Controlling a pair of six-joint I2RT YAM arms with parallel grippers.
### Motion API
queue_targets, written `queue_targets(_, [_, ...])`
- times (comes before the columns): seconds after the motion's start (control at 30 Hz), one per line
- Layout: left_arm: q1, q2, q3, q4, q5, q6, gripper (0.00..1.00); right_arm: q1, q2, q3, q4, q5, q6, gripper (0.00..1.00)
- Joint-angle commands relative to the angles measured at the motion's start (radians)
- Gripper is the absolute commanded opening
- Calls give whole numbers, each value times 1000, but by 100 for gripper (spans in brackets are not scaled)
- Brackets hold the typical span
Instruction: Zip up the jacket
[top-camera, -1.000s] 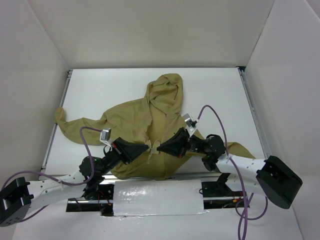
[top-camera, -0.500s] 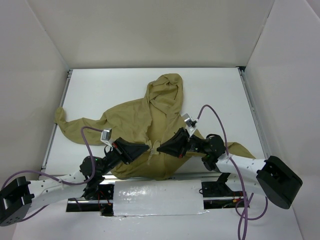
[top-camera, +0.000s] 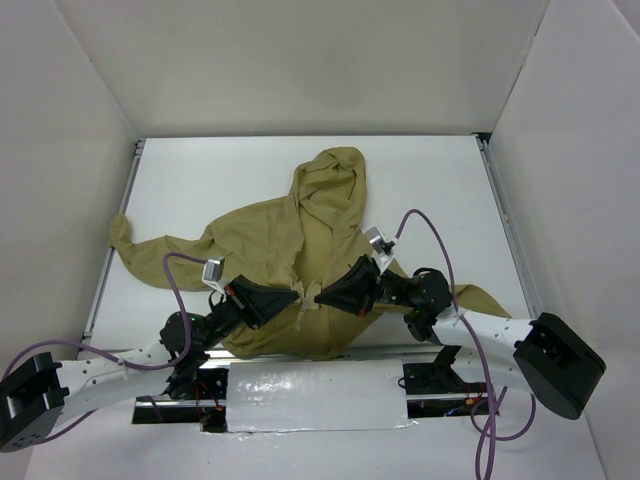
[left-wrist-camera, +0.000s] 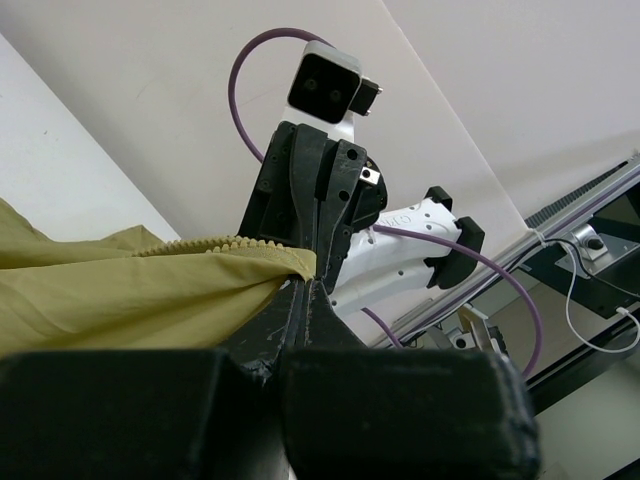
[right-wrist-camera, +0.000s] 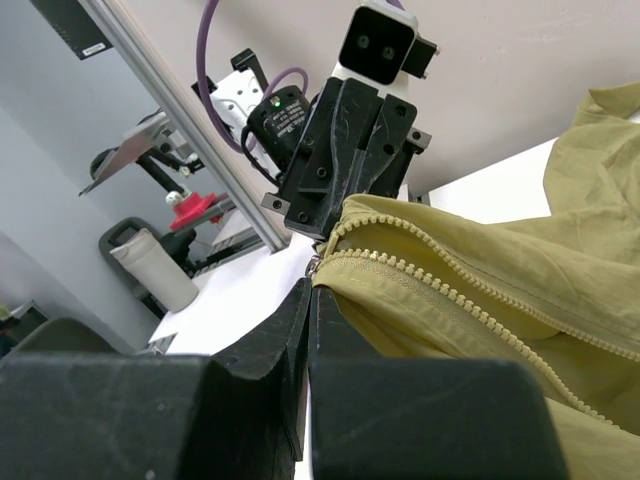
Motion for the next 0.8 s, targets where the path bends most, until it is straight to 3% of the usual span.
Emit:
queue_targets(0.0, [4, 8, 21, 88, 14, -7, 0, -12, -24, 41, 335, 0, -21, 0])
queue_targets(0.77, [4, 25, 13, 142, 17, -35, 0, -23, 13, 62, 388, 0, -3, 0])
